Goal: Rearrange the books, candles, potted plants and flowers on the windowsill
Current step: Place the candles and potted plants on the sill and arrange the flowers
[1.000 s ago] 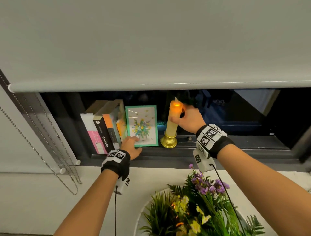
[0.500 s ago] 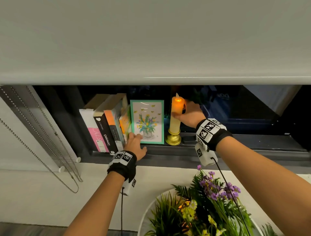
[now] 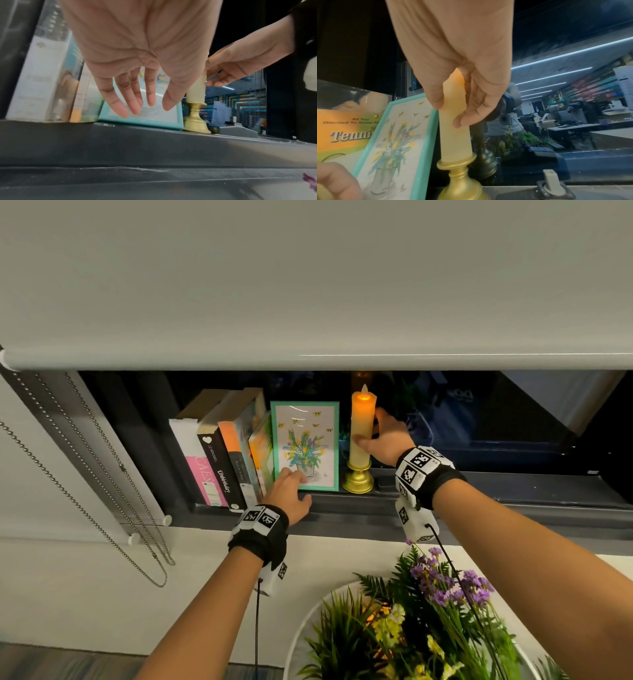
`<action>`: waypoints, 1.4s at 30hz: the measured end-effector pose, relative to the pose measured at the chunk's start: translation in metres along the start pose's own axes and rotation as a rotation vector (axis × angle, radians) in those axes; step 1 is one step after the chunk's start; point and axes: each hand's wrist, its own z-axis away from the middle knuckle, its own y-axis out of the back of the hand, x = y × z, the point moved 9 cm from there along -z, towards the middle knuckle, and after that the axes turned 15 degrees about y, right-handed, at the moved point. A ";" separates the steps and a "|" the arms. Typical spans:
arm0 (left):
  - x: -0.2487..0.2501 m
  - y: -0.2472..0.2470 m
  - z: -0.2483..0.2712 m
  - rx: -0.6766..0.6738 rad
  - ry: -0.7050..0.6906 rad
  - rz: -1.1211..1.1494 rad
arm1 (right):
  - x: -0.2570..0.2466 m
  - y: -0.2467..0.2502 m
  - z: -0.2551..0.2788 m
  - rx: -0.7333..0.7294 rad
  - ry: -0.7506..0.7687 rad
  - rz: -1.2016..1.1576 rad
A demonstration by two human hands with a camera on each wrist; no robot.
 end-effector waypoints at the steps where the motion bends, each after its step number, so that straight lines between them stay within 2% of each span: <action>1: 0.002 0.000 0.002 -0.004 -0.005 0.009 | 0.002 -0.001 0.001 -0.020 -0.010 0.005; 4: 0.008 0.001 0.010 -0.001 -0.046 0.041 | 0.009 -0.002 0.008 -0.045 -0.039 0.008; 9: 0.014 0.001 0.044 -0.028 -0.145 0.146 | 0.019 0.007 0.040 0.009 -0.113 -0.065; 12: 0.005 -0.012 0.076 -0.100 -0.151 0.155 | 0.005 0.012 0.067 -0.009 -0.063 -0.120; 15: -0.011 -0.042 0.109 -0.257 -0.098 0.104 | -0.021 0.012 0.095 -0.060 0.058 -0.144; 18: -0.028 -0.088 0.139 -0.475 -0.054 -0.042 | -0.048 -0.004 0.119 -0.218 0.183 -0.115; 20: -0.038 -0.112 0.155 -0.541 -0.049 -0.184 | -0.058 -0.015 0.131 -0.302 0.232 -0.108; 22: -0.045 -0.122 0.164 -0.529 -0.038 -0.251 | -0.065 -0.024 0.138 -0.345 0.259 -0.111; 28: -0.042 -0.112 0.175 -0.431 0.006 -0.182 | -0.073 -0.034 0.154 -0.383 0.271 -0.113; 38: -0.023 -0.040 0.158 -0.258 -0.026 -0.048 | -0.079 -0.033 0.165 -0.420 0.305 -0.110; 42: -0.013 -0.019 0.157 -0.226 -0.042 -0.013 | -0.075 -0.042 0.173 -0.494 0.297 -0.078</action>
